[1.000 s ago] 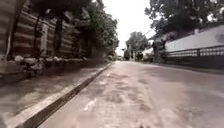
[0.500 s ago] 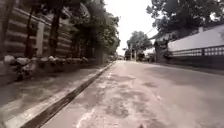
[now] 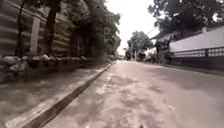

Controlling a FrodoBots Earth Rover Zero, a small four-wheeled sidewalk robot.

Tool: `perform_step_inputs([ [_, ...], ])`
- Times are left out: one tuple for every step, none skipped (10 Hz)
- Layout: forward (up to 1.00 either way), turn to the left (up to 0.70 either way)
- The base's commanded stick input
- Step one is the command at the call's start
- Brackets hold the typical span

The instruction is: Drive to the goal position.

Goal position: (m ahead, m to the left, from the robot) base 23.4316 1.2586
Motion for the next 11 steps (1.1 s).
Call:
perform_step_inputs([
  [0.7,0.0],
  [0.7,0.0],
  [0.7,0.0],
  [0.7,0.0],
  [0.7,0.0],
  [0.7,0.0],
  [0.7,0.0],
  [0.7,0.0],
  [0.7,-0.09],
  [0.7,-0.26],
  [0.7,-0.19],
])
